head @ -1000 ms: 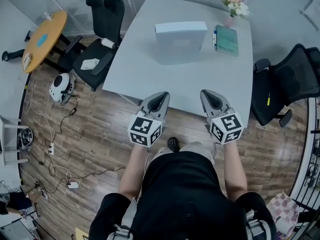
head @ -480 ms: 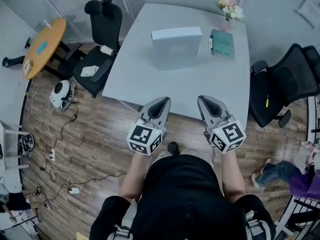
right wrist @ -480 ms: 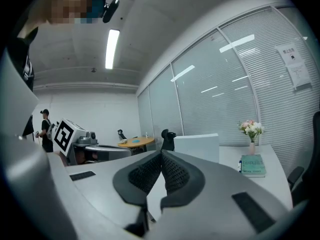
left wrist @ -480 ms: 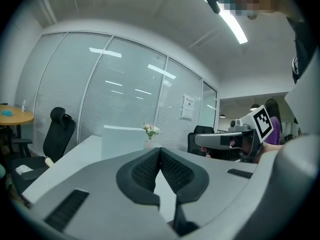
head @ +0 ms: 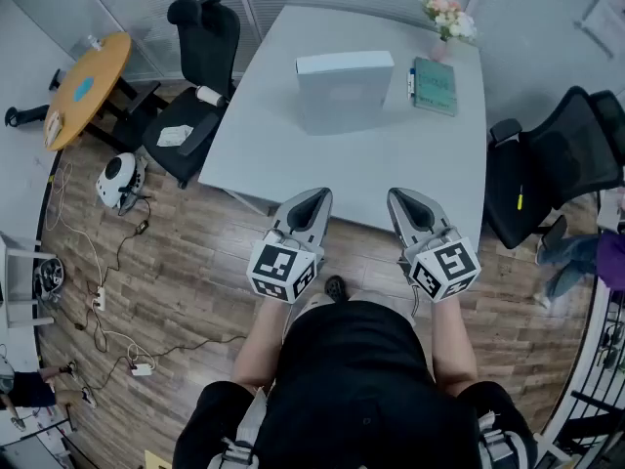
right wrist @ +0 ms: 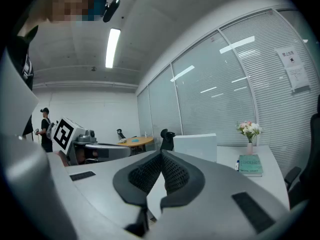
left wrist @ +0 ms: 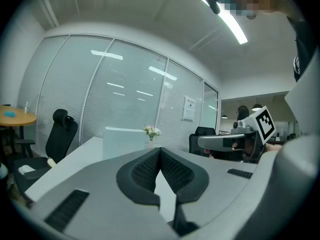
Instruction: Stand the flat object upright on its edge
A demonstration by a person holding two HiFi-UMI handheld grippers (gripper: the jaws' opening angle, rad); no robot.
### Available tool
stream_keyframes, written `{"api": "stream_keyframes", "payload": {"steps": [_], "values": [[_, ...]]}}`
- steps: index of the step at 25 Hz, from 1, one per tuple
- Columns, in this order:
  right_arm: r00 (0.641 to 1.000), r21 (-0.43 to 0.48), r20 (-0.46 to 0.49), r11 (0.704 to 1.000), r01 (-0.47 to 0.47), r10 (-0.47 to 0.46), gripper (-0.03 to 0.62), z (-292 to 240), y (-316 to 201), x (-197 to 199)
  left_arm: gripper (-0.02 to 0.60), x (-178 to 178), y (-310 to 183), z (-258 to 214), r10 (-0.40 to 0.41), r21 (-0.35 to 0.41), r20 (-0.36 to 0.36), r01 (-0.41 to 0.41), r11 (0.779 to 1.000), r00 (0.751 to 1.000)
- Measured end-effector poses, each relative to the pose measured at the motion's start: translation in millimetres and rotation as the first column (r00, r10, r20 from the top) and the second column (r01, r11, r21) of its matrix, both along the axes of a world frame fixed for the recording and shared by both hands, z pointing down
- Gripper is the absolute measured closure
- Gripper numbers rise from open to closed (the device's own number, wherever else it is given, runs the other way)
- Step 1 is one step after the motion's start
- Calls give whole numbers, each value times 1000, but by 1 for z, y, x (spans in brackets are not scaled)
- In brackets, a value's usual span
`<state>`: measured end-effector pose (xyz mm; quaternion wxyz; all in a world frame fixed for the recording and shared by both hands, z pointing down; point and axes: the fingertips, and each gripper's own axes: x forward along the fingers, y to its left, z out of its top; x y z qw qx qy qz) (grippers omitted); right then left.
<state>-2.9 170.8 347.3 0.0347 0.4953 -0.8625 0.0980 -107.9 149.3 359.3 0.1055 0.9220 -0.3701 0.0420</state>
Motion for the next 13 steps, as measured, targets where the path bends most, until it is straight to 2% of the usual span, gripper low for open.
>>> {"api": "stream_keyframes", "payload": {"steps": [4,13], "values": [[1000,-1,-6,1000,0,0,579,0,4,3,558,2,4,3,4,4,26,-4,1000,1000],[1000,4,-26,1000,6,-6,579,0,9,8,560,7,10,0,11,5,9,-11,1000,1000]]}}
